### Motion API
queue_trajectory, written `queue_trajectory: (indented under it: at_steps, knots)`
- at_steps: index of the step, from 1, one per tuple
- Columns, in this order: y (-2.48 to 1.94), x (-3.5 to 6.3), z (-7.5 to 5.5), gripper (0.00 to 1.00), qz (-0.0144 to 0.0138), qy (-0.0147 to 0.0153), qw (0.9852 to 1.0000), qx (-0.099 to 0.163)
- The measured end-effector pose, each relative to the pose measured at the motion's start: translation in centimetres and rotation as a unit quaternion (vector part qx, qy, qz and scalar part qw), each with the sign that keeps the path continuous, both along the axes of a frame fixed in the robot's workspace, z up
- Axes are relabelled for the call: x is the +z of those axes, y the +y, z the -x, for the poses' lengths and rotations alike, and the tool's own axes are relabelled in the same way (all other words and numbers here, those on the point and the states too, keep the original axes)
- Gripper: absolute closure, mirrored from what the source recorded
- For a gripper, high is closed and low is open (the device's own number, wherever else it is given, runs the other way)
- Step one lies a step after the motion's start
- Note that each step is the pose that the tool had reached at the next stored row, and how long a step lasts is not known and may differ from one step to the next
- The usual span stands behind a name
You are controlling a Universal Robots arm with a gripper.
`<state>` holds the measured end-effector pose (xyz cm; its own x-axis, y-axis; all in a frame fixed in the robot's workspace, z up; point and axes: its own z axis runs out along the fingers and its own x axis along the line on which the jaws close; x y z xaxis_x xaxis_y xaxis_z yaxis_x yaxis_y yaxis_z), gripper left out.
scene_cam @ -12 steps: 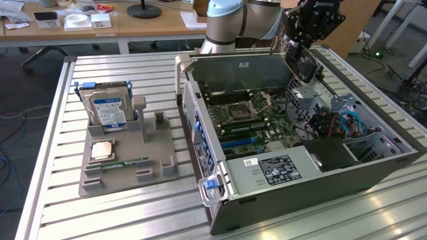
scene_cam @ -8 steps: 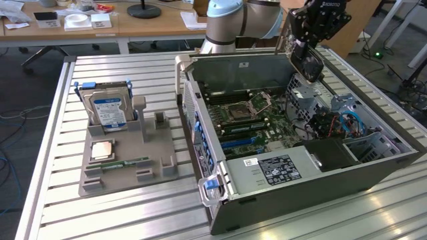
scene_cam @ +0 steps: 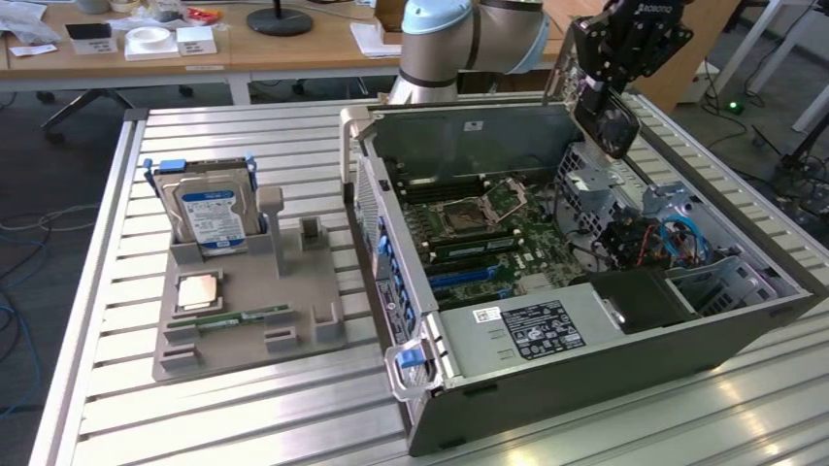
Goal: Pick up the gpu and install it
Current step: 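Pick up the gpu and move the gpu toward the slot, then insert the gpu into the slot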
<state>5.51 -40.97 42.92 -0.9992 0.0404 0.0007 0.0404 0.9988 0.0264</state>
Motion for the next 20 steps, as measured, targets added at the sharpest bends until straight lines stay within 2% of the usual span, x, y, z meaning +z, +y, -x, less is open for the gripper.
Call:
queue_trajectory:
  at_steps: [11,15,20]
  knots:
    - [-0.01,0.00,-1.3,0.73,0.0000,0.0001,1.0000,0.000]
    - [-0.39,0.00,-1.6,0.73,0.0000,0.0001,1.0000,0.000]
    - [-0.44,0.00,-1.6,0.73,0.0000,0.0001,1.0000,0.000]
